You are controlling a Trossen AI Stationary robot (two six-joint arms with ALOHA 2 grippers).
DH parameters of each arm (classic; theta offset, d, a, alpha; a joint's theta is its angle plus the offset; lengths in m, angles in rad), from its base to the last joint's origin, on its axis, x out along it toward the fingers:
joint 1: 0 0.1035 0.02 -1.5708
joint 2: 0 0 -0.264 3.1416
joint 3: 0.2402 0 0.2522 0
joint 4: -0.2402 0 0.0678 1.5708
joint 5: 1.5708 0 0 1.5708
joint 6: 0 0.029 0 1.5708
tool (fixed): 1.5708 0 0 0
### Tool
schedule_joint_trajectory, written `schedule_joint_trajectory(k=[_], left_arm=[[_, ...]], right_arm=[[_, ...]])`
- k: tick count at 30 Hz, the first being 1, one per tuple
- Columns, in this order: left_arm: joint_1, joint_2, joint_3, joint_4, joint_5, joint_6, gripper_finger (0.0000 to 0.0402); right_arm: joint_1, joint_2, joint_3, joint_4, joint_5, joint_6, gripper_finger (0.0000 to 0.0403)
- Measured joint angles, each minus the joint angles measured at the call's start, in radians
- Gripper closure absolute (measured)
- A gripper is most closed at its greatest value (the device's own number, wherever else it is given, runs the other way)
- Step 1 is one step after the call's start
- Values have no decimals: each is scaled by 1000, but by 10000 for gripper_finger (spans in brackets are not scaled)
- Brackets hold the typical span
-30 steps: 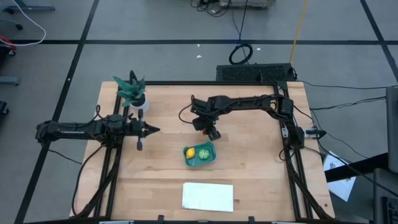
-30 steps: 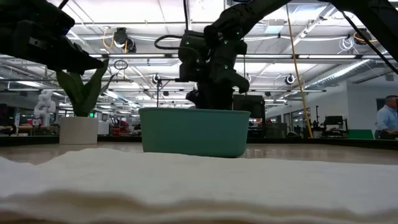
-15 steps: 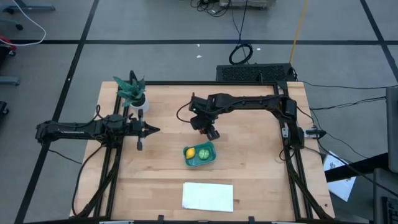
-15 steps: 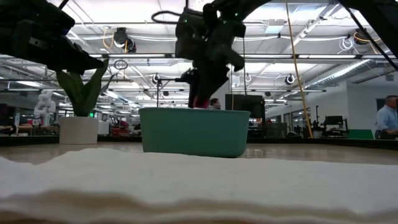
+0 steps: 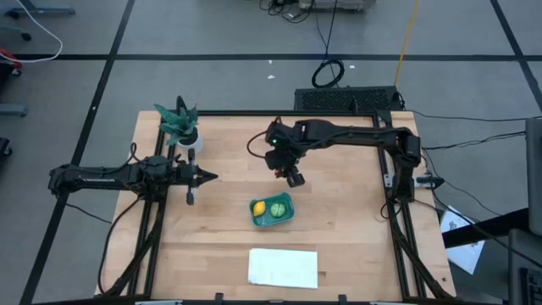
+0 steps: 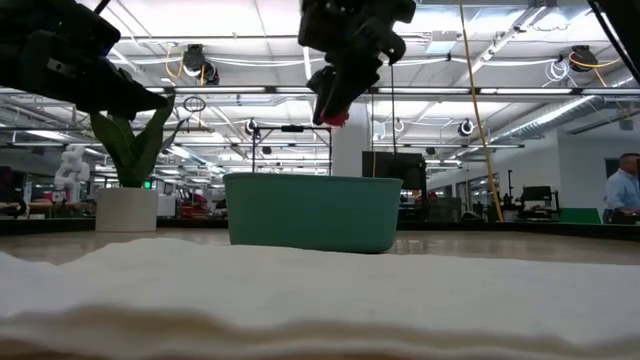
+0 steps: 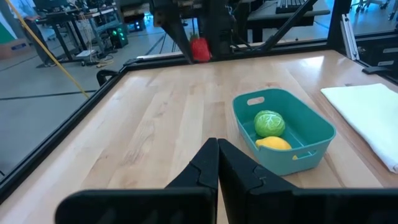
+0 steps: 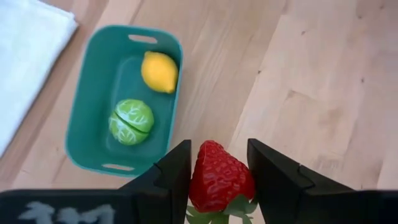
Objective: Pick and placing Produce into tupperware
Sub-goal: Put the red strawberry into the blue bin
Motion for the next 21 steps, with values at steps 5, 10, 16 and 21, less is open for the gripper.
schedule_joint_trajectory(k=[5,10,16,21], left_arm=[[0,0,0,2,0,0,396],[0,0,0,2,0,0,396],[0,0,0,1,0,-1,396],[0,0,0,1,0,-4,396]], right_arm=[[3,-28,0,-22,-2,17,266],[18,-52,0,-34,-2,31,266],[34,-56,0,-40,-5,38,266],[42,-56,0,-41,-29,50,266]])
